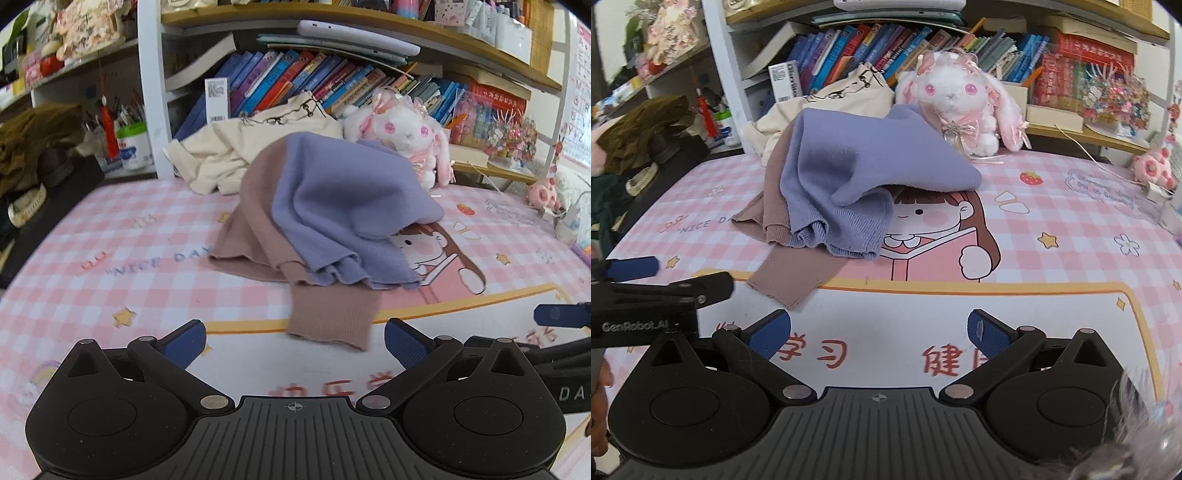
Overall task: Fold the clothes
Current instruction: 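Grasp the sweater's lavender edge with the left gripper while the right gripper grasps the mauve edge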
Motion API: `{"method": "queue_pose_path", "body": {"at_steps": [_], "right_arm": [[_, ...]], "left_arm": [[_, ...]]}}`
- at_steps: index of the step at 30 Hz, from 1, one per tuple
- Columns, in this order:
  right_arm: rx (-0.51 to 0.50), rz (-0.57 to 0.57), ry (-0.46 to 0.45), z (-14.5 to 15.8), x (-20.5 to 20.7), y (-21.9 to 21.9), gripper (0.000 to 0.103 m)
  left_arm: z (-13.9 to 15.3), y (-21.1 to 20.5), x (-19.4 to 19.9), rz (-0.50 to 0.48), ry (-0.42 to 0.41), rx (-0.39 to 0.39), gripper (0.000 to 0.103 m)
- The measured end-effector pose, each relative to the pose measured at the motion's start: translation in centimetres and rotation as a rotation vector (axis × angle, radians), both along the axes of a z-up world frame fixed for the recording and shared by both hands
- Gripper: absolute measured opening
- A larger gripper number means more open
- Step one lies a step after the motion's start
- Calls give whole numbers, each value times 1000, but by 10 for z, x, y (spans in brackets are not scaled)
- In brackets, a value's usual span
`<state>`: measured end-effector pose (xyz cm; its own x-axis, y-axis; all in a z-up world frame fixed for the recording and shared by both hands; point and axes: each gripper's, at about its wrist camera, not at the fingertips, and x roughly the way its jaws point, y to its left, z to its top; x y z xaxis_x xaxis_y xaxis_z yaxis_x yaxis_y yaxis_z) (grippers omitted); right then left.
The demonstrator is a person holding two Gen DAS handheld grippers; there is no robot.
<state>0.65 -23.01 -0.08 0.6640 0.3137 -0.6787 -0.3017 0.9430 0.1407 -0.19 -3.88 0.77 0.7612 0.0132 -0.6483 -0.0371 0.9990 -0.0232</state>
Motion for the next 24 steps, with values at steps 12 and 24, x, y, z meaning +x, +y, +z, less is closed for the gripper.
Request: {"method": "queue_pose_path", "body": {"at_steps": [12,24], "right_arm": [[18,-8,12,-3,27,-97,103],[82,88,-29,-14,32,-138,103]], "left_arm": [[-7,-80,3,92,86,68,103],[-4,-133,-9,147,66,135,103]]}}
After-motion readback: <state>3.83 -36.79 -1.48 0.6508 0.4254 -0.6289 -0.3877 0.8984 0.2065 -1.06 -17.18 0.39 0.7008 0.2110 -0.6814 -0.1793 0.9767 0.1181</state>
